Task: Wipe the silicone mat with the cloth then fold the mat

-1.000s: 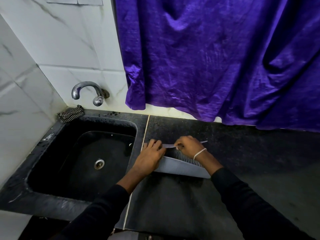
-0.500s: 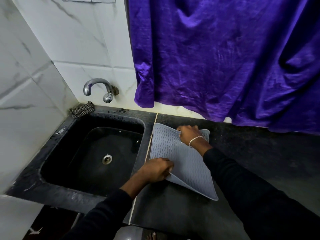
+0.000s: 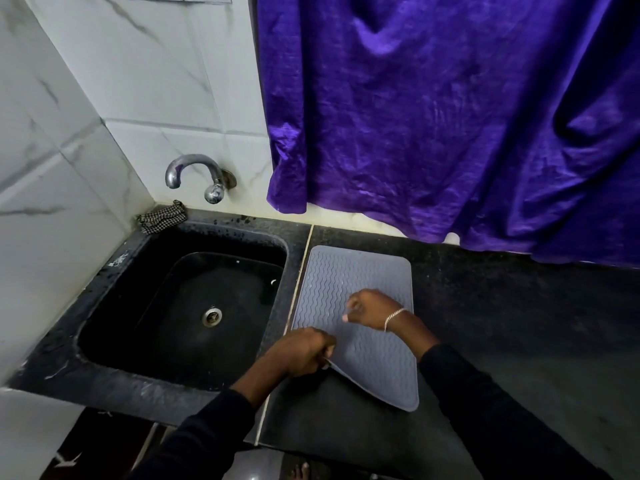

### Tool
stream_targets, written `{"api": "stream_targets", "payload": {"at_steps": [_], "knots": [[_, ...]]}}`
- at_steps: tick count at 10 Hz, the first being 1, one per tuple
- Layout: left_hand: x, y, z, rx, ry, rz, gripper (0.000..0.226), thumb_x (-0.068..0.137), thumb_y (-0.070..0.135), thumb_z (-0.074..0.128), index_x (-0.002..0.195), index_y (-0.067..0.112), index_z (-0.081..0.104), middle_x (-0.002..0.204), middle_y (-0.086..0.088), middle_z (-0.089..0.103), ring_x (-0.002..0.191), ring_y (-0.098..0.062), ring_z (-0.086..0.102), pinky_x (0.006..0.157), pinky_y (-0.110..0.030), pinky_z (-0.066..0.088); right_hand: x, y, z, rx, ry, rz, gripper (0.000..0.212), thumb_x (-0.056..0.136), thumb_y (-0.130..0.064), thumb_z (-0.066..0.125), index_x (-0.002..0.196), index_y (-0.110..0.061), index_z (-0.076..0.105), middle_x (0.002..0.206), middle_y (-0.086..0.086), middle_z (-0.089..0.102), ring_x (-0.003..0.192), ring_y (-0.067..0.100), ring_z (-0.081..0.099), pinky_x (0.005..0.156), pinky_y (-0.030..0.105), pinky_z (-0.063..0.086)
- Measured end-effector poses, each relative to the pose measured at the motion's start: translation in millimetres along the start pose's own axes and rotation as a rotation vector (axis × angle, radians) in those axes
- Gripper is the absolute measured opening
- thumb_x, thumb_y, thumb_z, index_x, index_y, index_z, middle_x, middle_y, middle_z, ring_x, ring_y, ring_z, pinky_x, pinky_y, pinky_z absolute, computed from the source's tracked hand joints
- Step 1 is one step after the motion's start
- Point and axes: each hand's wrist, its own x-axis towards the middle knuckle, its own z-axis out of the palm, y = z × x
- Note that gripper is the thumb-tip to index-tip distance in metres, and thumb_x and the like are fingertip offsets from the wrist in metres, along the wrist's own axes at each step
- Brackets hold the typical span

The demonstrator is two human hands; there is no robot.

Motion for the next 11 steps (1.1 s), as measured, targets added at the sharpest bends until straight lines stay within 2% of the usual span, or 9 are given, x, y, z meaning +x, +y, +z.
{"api": "stream_targets", "payload": {"at_steps": [2, 3, 4, 5, 7, 8, 9, 10, 11], "knots": [[-3.7, -6.4, 12.7, -0.024, -0.048, -0.05, 0.015, 0.083, 0.028, 0.069, 0.083, 0.028, 0.054, 0.093, 0.008, 0.061, 0.09, -0.015, 0.059, 0.083, -0.035, 0.051, -46.0, 21.5, 62.1, 0.01, -0.161, -0.02, 0.033, 0.067, -0.052, 0.085, 0.081, -0.027, 0.071, 0.079, -0.011, 0.071, 0.072, 0.003, 0.065, 0.069, 0.026, 0.054], [-6.2, -8.6, 21.0, -0.037, -0.083, -0.072, 0.012, 0.084, 0.031, 0.066, 0.086, 0.027, 0.055, 0.093, 0.009, 0.06, 0.09, -0.013, 0.058, 0.085, -0.038, 0.053, -58.4, 28.2, 85.7, -0.056, -0.214, -0.016, 0.028, 0.067, -0.037, 0.088, 0.083, -0.029, 0.065, 0.077, -0.015, 0.061, 0.074, 0.005, 0.06, 0.069, 0.025, 0.049], [-8.0, -7.9, 26.1, -0.012, -0.103, -0.068, 0.014, 0.083, 0.028, 0.066, 0.083, 0.024, 0.053, 0.09, 0.01, 0.058, 0.088, -0.014, 0.056, 0.082, -0.034, 0.051, -63.8, 30.9, 101.9, -0.096, -0.211, 0.002, 0.025, 0.073, -0.025, 0.082, 0.088, -0.031, 0.062, 0.086, -0.014, 0.06, 0.081, 0.009, 0.059, 0.075, 0.028, 0.05], [-10.8, -7.1, 29.9, 0.017, -0.134, -0.075, 0.017, 0.081, 0.028, 0.067, 0.08, 0.026, 0.05, 0.093, 0.006, 0.06, 0.09, -0.018, 0.057, 0.079, -0.034, 0.047, -63.5, 30.3, 108.4, -0.126, -0.193, -0.003, 0.021, 0.077, -0.02, 0.076, 0.088, -0.031, 0.061, 0.091, -0.013, 0.057, 0.085, 0.008, 0.055, 0.075, 0.024, 0.044], [-15.9, -6.3, 36.6, 0.009, -0.187, -0.062, 0.012, 0.084, 0.027, 0.065, 0.082, 0.026, 0.054, 0.098, 0.004, 0.058, 0.094, -0.016, 0.053, 0.08, -0.032, 0.044, -63.1, 29.5, 113.9, -0.118, -0.193, -0.012, 0.02, 0.076, -0.02, 0.079, 0.089, -0.027, 0.065, 0.088, -0.013, 0.059, 0.083, 0.008, 0.056, 0.073, 0.022, 0.042], [-16.8, -5.7, 37.1, 0.017, -0.223, -0.061, 0.013, 0.084, 0.031, 0.067, 0.085, 0.027, 0.055, 0.1, 0.004, 0.056, 0.094, -0.015, 0.051, 0.083, -0.034, 0.046, -65.1, 27.5, 110.6, -0.059, -0.188, 0.004, 0.018, 0.077, -0.03, 0.081, 0.085, -0.029, 0.064, 0.089, -0.009, 0.066, 0.083, 0.012, 0.063, 0.075, 0.028, 0.053], [-15.2, -6.5, 33.5, -0.027, -0.207, -0.073, 0.02, 0.085, 0.045, 0.066, 0.088, 0.028, 0.056, 0.099, 0.003, 0.059, 0.092, -0.016, 0.055, 0.084, -0.036, 0.051, -67.5, 29.8, 103.0, 0.002, -0.058, -0.025, 0.014, 0.083, -0.033, 0.074, 0.09, -0.022, 0.068, 0.095, -0.003, 0.069, 0.088, 0.014, 0.066, 0.085, 0.039, 0.059], [-11.9, -7.8, 25.3, 0.025, -0.078, -0.049, 0.029, 0.087, 0.061, 0.057, 0.091, 0.032, 0.052, 0.097, 0.008, 0.053, 0.087, -0.009, 0.049, 0.076, -0.029, 0.043, -67.9, 30.6, 91.0, -0.01, 0.119, -0.007, 0.023, 0.086, -0.044, 0.07, 0.095, -0.023, 0.066, 0.099, -0.005, 0.063, 0.09, 0.013, 0.062, 0.086, 0.04, 0.056], [0.5, -9.9, 10.6, 0.104, 0.122, -0.019, 0.042, 0.093, 0.063, 0.046, 0.111, 0.026, 0.059, 0.108, 0.006, 0.054, 0.095, -0.008, 0.05, 0.082, -0.029, 0.045, -63.5, 33.0, 75.0, -0.015, 0.323, -0.022, 0.037, 0.09, -0.053, 0.064, 0.113, -0.024, 0.065, 0.113, -0.007, 0.063, 0.106, 0.012, 0.06, 0.094, 0.033, 0.052]]}}
